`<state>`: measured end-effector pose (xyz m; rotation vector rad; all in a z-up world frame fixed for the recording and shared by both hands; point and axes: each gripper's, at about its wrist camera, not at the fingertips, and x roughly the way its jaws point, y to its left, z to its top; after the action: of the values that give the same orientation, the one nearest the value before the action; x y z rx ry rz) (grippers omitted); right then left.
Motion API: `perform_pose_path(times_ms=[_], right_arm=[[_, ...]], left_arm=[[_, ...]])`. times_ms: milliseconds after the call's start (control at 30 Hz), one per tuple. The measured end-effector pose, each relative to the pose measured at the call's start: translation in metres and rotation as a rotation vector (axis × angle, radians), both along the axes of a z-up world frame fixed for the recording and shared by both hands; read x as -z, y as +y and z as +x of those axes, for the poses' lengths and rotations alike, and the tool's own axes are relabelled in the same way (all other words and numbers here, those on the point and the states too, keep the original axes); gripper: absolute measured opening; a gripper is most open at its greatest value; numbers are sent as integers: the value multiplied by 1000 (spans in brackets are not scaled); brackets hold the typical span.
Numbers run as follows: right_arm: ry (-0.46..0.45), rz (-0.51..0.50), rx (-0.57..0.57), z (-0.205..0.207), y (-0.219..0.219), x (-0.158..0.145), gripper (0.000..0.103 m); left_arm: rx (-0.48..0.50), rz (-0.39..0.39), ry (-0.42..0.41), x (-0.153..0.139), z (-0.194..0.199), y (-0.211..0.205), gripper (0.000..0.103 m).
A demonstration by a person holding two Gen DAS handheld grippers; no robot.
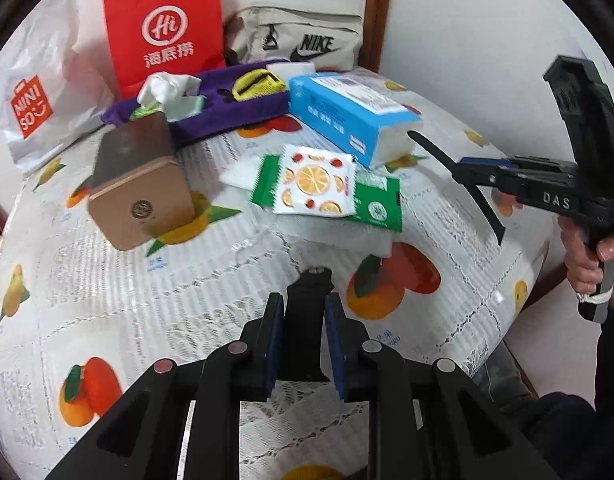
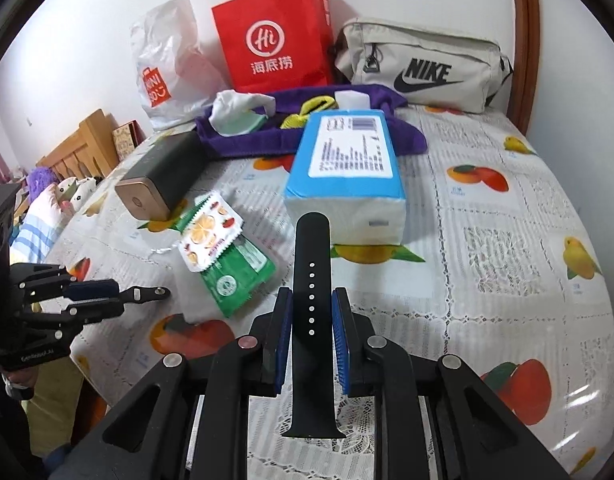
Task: Organize soft objects
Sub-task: 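Lower the left tool onto the second black strap piece and close it, then carry the strap piece in the left tool while the right tool carries its strap piece to the towel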
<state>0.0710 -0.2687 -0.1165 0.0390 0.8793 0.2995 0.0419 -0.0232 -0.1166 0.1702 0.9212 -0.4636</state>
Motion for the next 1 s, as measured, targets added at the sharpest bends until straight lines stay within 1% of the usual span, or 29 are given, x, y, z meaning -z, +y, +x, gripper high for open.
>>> perform_pose_path(times_ms=[33, 67, 133, 200, 267, 333, 467, 500, 567, 600, 633, 700, 733, 767, 833, 1000], right_arm=[[-3, 0, -2, 0, 0, -2, 20], [-6, 1, -7, 0, 1, -5, 20], [-13, 5, -14, 0, 2, -11, 20], [-20, 8, -24, -1, 4, -15, 20], [-20, 3, -27, 2, 6, -18, 20], [-20, 9, -35, 3, 6, -19, 20], [-6, 8, -33, 4, 7, -13, 20], [-1, 8, -34, 3, 8, -11, 20], [9, 7, -38, 2, 8, -6, 20], [16, 5, -37, 2, 9, -3, 20], [21, 7, -37, 2, 9, -2, 20], [29, 12, -37, 1, 8, 2, 20], [31, 13, -36, 1, 8, 3, 20], [33, 14, -38, 1, 8, 4, 20], [35, 15, -36, 1, 8, 5, 20], [47, 25, -32, 3, 6, 10, 20]], left_arm=[[-7, -6, -2, -3, 1, 2, 9], [-12, -16, 3, -5, 2, 4, 6], [-16, -27, -7, -10, 2, 7, 6], [-21, -16, -15, -12, 4, 7, 6], [-25, -4, -7, -10, 5, 8, 6], [-34, 10, 8, -5, 6, 10, 6], [-57, 31, 43, 8, 4, 13, 10], [-56, 25, 52, 11, 2, 13, 13], [-54, 30, 56, 15, -1, 10, 36], [-56, 39, 57, 18, -2, 8, 39], [-54, 37, 61, 20, -3, 7, 39], [-60, 30, 79, 25, -4, 5, 39], [-64, 43, 76, 28, -5, 2, 39], [-63, 65, 51, 30, -7, -1, 36], [-67, 73, 40, 30, -8, -3, 20], [-78, 57, 59, 29, -5, -1, 22]])
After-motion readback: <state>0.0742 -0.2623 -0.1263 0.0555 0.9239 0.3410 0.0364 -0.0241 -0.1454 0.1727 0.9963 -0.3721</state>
